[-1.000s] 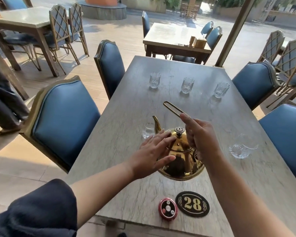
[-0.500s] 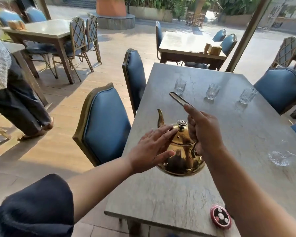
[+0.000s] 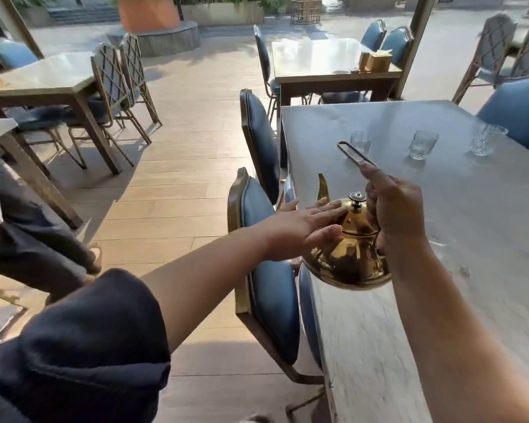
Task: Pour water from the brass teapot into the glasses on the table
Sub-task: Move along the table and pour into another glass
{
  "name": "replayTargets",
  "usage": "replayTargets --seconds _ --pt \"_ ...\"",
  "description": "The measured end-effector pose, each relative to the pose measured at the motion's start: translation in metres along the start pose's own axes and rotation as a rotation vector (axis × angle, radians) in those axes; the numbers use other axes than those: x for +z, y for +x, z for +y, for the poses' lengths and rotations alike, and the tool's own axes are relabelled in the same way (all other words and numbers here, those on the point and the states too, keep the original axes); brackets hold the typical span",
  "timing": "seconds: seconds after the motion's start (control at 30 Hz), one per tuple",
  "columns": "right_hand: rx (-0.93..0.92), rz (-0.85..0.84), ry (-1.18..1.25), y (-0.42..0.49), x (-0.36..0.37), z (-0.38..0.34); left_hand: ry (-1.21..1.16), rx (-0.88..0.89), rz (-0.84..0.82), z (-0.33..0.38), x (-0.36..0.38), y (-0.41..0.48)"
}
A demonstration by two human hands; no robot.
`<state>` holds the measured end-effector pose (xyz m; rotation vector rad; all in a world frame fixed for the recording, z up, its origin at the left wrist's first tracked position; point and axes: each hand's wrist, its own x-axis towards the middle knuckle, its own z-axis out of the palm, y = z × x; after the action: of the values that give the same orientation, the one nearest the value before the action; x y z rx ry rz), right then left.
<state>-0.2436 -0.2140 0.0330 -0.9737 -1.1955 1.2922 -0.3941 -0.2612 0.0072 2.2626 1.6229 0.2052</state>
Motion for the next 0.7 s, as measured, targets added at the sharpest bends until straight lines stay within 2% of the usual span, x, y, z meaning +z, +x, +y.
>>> replayTargets --seconds 0.27,0.7 --pt "-0.041 0.177 -0.019 0.053 0.068 0.032 0.149 0.144 -0.125 -0.094 -0.04 0.049" --pt "0.018 0.345 -0.078 0.154 0.147 0.046 0.045 0.317 -0.233 -0.214 -0.099 0.131"
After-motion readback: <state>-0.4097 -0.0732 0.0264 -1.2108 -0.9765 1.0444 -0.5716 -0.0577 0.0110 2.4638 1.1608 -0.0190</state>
